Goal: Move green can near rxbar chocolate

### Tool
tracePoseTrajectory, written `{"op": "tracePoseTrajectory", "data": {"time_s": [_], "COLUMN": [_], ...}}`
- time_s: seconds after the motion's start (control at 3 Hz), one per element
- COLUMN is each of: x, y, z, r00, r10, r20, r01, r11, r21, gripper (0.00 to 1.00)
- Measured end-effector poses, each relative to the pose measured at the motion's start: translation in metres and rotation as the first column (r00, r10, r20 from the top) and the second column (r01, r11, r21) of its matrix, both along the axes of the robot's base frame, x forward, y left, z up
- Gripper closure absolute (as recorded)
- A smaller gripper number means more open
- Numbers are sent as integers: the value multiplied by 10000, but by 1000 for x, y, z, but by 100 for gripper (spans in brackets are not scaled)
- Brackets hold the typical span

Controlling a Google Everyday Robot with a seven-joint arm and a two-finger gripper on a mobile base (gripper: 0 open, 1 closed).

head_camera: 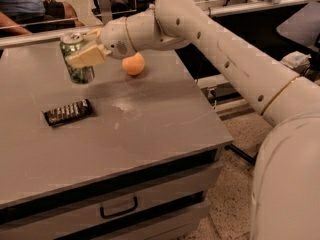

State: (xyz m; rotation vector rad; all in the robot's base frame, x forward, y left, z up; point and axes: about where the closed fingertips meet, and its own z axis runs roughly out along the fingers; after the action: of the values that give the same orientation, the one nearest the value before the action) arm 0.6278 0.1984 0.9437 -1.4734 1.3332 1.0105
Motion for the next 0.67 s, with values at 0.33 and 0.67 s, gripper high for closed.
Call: {"op": "tracePoseTrajectory", "data": {"time_s": [0.33,0.67], "x": [-1,-2], "y": [3,4], "z": [-12,-24], "r00": [9999,9997], "r10": [141,247], "r20": [58,65], "r01": [-140,-245], "r11": [9998,9993], "r21": [-146,-296], "gripper": [100,85]}}
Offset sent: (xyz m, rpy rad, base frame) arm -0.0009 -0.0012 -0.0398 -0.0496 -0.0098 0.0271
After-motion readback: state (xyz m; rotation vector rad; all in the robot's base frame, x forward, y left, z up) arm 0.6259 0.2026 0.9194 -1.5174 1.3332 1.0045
